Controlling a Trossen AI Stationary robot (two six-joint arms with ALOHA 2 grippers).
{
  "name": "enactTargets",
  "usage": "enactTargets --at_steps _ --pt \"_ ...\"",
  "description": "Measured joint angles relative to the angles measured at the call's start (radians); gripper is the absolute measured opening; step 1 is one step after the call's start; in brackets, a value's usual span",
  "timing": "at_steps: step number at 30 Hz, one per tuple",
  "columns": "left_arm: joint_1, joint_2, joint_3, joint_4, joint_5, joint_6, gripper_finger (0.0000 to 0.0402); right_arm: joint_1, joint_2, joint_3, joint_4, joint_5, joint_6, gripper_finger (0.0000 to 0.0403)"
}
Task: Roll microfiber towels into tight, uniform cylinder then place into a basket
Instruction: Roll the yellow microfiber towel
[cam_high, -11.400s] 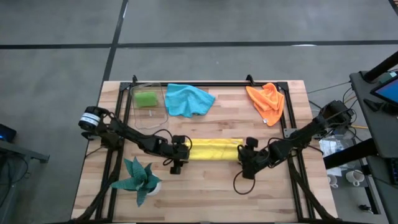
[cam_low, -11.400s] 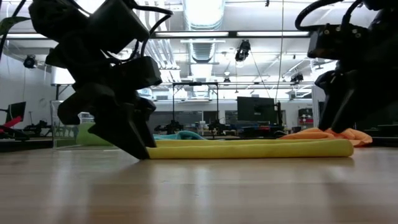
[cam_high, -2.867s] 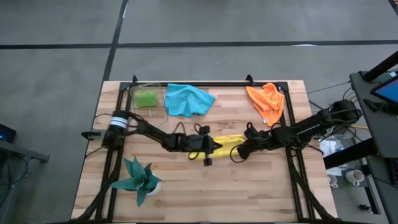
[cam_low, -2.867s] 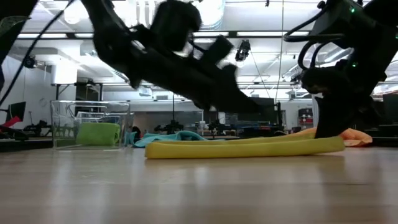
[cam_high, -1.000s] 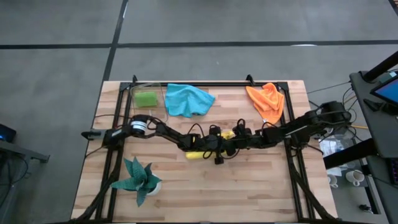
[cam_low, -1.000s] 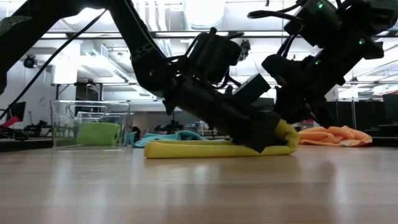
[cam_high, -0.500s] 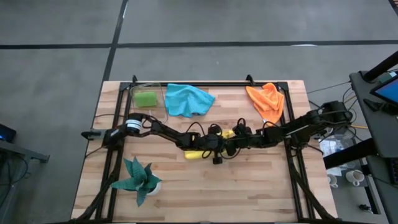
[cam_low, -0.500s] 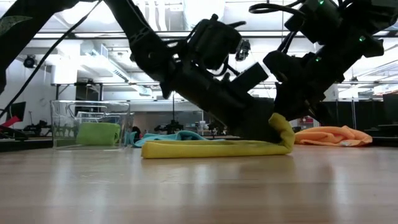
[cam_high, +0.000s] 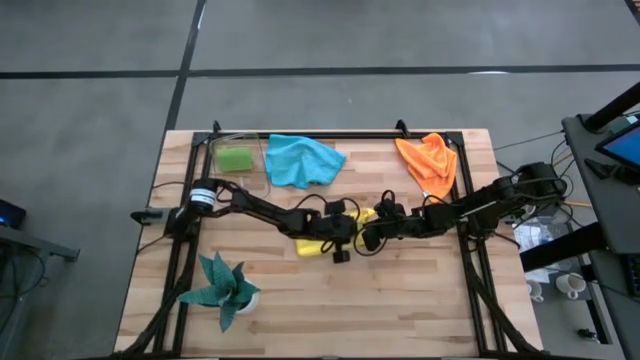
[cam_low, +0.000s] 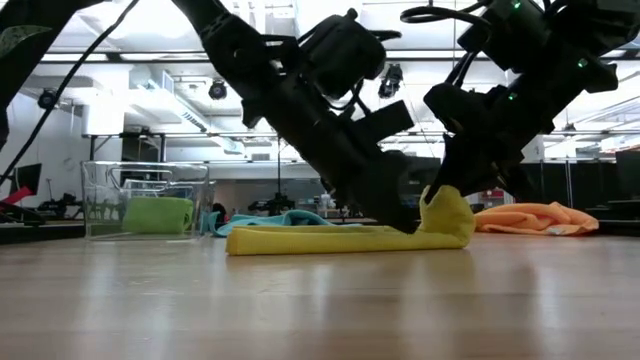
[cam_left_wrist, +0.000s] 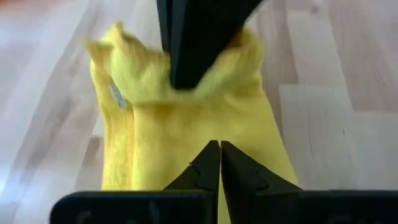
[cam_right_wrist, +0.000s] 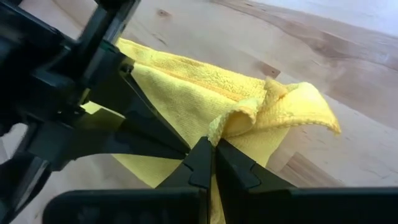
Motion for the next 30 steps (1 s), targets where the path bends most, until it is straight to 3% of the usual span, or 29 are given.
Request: enactTargets --at_steps 22,30 --pt "0.004 0.024 0.002 -0.010 -0.001 -0.024 0.0000 -0.005 0.180 0.034 0.141 -0.050 -0.042 0.0008" --pt "0.004 0.020 0.001 -0.017 0.000 -0.020 0.0000 -0.006 0.192 0.035 0.151 -0.073 -0.094 0.0008"
